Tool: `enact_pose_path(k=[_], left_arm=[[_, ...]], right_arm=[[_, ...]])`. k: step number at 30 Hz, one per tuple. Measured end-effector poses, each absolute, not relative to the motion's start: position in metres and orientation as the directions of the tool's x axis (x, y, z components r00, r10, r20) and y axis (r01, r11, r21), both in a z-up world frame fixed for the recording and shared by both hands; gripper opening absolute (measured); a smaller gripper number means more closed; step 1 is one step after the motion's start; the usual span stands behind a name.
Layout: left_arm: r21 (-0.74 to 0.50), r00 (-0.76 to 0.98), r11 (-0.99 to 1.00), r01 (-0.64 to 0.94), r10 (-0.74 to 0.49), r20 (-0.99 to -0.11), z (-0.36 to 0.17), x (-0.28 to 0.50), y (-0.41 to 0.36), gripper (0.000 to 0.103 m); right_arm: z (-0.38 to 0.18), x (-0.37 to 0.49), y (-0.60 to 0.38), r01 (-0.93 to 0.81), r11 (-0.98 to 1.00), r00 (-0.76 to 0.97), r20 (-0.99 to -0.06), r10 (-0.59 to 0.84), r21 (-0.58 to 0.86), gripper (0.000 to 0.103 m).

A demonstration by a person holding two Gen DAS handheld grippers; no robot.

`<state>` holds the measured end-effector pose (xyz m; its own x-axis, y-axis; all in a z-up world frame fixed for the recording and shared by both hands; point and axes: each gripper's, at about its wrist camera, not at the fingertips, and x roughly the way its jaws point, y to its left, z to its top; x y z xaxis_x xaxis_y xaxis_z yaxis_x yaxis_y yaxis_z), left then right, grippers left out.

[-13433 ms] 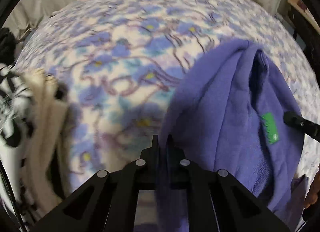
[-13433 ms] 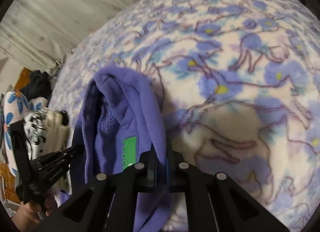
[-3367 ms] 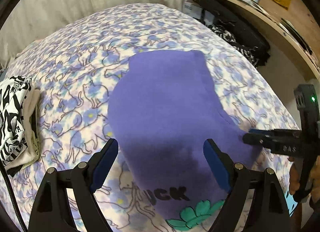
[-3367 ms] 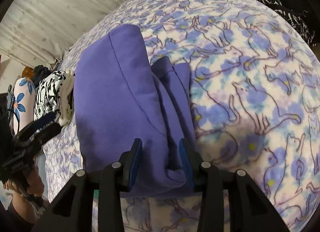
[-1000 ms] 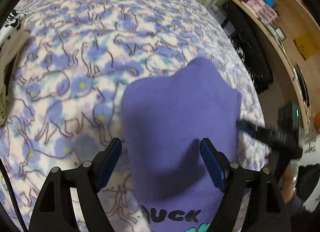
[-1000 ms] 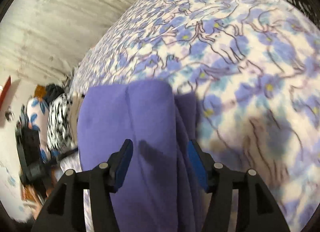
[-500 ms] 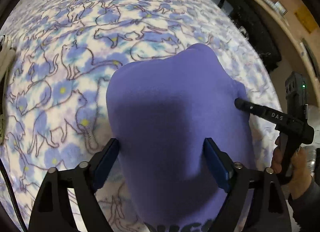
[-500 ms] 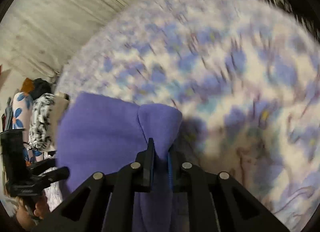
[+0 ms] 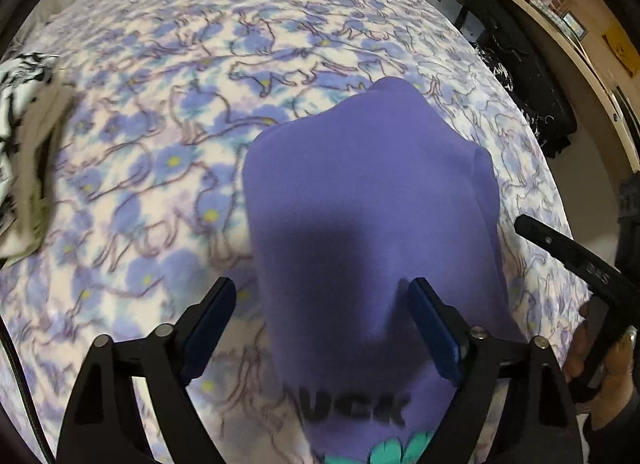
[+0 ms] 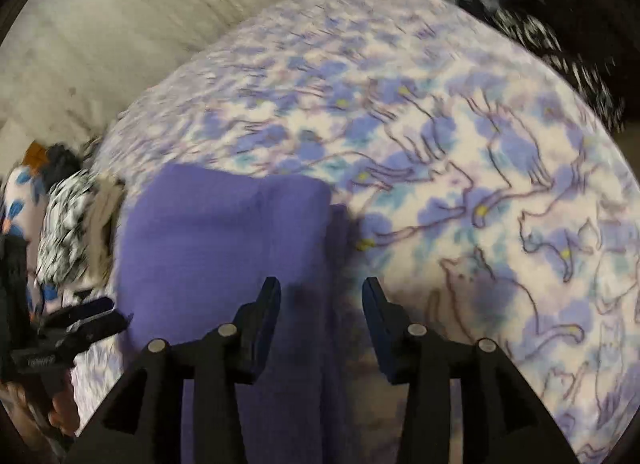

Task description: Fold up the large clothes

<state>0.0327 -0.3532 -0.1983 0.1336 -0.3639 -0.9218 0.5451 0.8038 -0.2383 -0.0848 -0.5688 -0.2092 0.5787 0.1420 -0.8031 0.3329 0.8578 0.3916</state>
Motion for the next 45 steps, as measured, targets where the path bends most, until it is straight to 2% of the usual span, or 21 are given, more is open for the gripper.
enact_pose_path(k=[2, 3, 4, 6, 8, 9, 10, 16, 26, 30, 34, 38, 42, 45], left_arm=[[-0.216, 0.145, 0.809, 0.547, -0.346, -0.927, -0.196, 0.018, -0.344, 0.064], [-0.208, 0.139, 0.808, 0.551, -0.334, -0.932, -0.198, 0.011, -0.342, 0.053], [-0.203, 0.127, 0.807, 0.554, -0.323, -0.938, -0.201, 0.004, -0.340, 0.047], [-0.190, 0.131, 0.808, 0.558, -0.312, -0.941, -0.208, -0.009, -0.338, 0.046], [-0.172, 0.161, 0.814, 0.555, -0.308, -0.937, -0.213, -0.013, -0.336, 0.046], [-0.179, 0.155, 0.814, 0.553, -0.312, -0.937, -0.217, -0.013, -0.336, 0.047], [-0.196, 0.139, 0.816, 0.544, -0.318, -0.938, -0.222, -0.012, -0.336, 0.048], [-0.230, 0.140, 0.831, 0.506, -0.343, -0.929, -0.230, -0.007, -0.332, 0.055], [-0.231, 0.160, 0.830, 0.507, -0.354, -0.921, -0.193, -0.014, -0.324, 0.058], [-0.228, 0.179, 0.830, 0.509, -0.362, -0.915, -0.168, -0.022, -0.318, 0.075], [-0.242, 0.181, 0.816, 0.525, -0.384, -0.905, -0.141, -0.030, -0.311, 0.079], [-0.264, 0.170, 0.815, 0.516, -0.399, -0.901, -0.118, -0.032, -0.300, 0.079], [-0.297, 0.160, 0.826, 0.478, -0.414, -0.896, -0.101, -0.029, -0.286, 0.079], [-0.341, 0.139, 0.813, 0.472, -0.450, -0.882, -0.093, -0.027, -0.279, 0.079]], right_arm=[[-0.204, -0.093, -0.551, 0.285, 0.873, 0.570, -0.802, 0.178, 0.396, 0.042], [-0.204, -0.097, -0.542, 0.267, 0.880, 0.560, -0.806, 0.191, 0.394, 0.040], [-0.206, -0.099, -0.533, 0.254, 0.885, 0.545, -0.814, 0.202, 0.389, 0.034], [-0.218, -0.102, -0.517, 0.238, 0.896, 0.503, -0.837, 0.216, 0.374, 0.026], [-0.242, -0.105, -0.510, 0.273, 0.906, 0.430, -0.884, 0.185, 0.323, 0.026], [-0.252, -0.108, -0.510, 0.285, 0.905, 0.415, -0.892, 0.181, 0.317, 0.020], [-0.257, -0.109, -0.510, 0.292, 0.904, 0.421, -0.891, 0.172, 0.312, 0.019], [-0.260, -0.106, -0.511, 0.326, 0.895, 0.422, -0.894, 0.150, 0.304, 0.019], [-0.217, -0.118, -0.513, 0.415, 0.856, 0.417, -0.900, 0.124, 0.310, 0.022], [-0.192, -0.127, -0.505, 0.439, 0.846, 0.428, -0.898, 0.101, 0.304, 0.022], [-0.167, -0.140, -0.498, 0.454, 0.840, 0.445, -0.893, 0.074, 0.296, 0.032], [-0.145, -0.150, -0.489, 0.459, 0.837, 0.458, -0.887, 0.063, 0.297, 0.035], [-0.129, -0.153, -0.481, 0.455, 0.835, 0.466, -0.882, 0.073, 0.310, 0.050], [-0.117, -0.151, -0.476, 0.438, 0.840, 0.476, -0.875, 0.086, 0.321, 0.054]])
